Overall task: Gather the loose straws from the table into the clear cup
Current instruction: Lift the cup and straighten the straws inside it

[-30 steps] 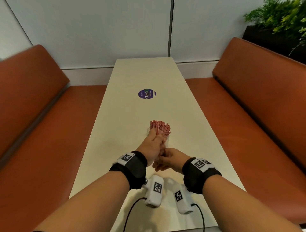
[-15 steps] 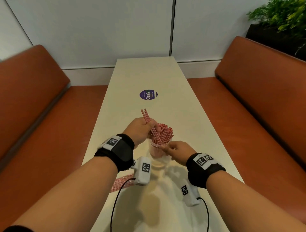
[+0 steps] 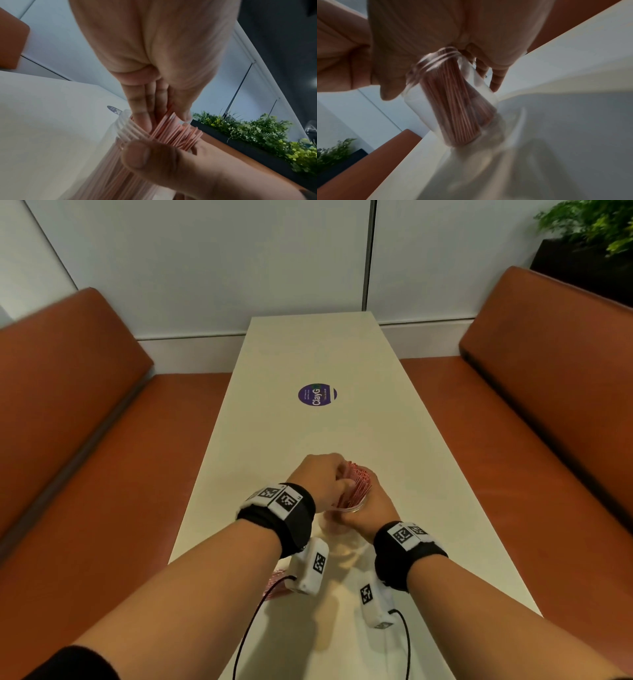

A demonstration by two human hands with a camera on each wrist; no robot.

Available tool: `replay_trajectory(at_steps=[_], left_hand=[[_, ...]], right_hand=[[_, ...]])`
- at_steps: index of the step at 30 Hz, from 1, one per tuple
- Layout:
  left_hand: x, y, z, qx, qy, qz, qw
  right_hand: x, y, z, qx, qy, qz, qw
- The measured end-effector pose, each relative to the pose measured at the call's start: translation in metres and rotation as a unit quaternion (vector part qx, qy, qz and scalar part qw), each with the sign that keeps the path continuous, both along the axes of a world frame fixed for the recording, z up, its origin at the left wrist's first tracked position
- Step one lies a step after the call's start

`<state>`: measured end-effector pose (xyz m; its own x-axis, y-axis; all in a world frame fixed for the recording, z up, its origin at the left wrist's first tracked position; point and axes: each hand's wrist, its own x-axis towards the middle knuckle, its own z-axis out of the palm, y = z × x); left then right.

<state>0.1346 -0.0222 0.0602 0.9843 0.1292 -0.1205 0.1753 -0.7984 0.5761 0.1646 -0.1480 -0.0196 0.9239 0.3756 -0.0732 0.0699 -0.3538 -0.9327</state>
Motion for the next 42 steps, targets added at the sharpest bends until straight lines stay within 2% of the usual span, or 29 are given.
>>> replay_trajectory(at_steps=[5, 7, 9, 10, 12, 14, 16, 19, 21, 25, 29, 31, 34, 37, 40, 42], left_hand=[[-0.002, 0.003, 0.002, -0.018, -0.010, 0.007, 1.000], [-0.007, 0.010, 0.010, -0.025, -0.062, 0.022, 0.998], [-0.020, 0.024, 0.016, 0.007, -0.097, 0.030, 0.995], [-0.028, 0.034, 0.016, 0.035, -0.080, 0.023, 0.996], [-0.050, 0.053, 0.007, 0.115, 0.034, -0.030, 0.992], [-0.071, 0.068, -0.013, 0.187, 0.166, -0.097, 0.963], [-0.090, 0.078, -0.035, 0.225, 0.235, -0.118, 0.938], [-0.108, 0.083, -0.058, 0.271, 0.260, -0.134, 0.917], [-0.113, 0.081, -0.065, 0.280, 0.256, -0.146, 0.914], [-0.117, 0.071, -0.067, 0.295, 0.262, -0.171, 0.903], [-0.121, 0.059, -0.067, 0.307, 0.292, -0.196, 0.884], [-0.125, 0.058, -0.063, 0.290, 0.302, -0.190, 0.888], [-0.124, 0.067, -0.046, 0.204, 0.255, -0.127, 0.937], [-0.119, 0.076, -0.018, 0.077, 0.122, -0.044, 0.989], [-0.106, 0.069, 0.010, -0.072, 0.005, 0.007, 0.997], [-0.099, 0.056, 0.028, -0.149, -0.050, 0.016, 0.987]], right_hand=[[0.005, 0.003, 0.011, -0.028, -0.012, 0.000, 1.000], [0.008, 0.004, 0.018, -0.044, -0.048, -0.015, 0.998], [0.009, 0.005, 0.029, -0.079, -0.117, -0.019, 0.990], [0.011, 0.006, 0.034, -0.112, -0.157, -0.003, 0.981], [0.013, 0.012, 0.044, -0.235, -0.216, 0.072, 0.945], [0.014, 0.018, 0.046, -0.358, -0.231, 0.141, 0.894], [0.014, 0.021, 0.043, -0.407, -0.231, 0.163, 0.868], [0.014, 0.021, 0.038, -0.416, -0.239, 0.152, 0.864], [0.013, 0.022, 0.036, -0.422, -0.245, 0.149, 0.860], [0.012, 0.023, 0.036, -0.431, -0.251, 0.147, 0.854], [0.011, 0.025, 0.044, -0.470, -0.260, 0.162, 0.827], [0.009, 0.024, 0.053, -0.481, -0.265, 0.159, 0.820], [-0.001, 0.019, 0.071, -0.422, -0.301, 0.120, 0.847], [-0.021, 0.013, 0.085, -0.260, -0.283, 0.070, 0.920], [-0.043, 0.011, 0.095, -0.156, -0.166, 0.067, 0.971], [-0.054, 0.012, 0.098, -0.081, -0.053, 0.120, 0.988]])
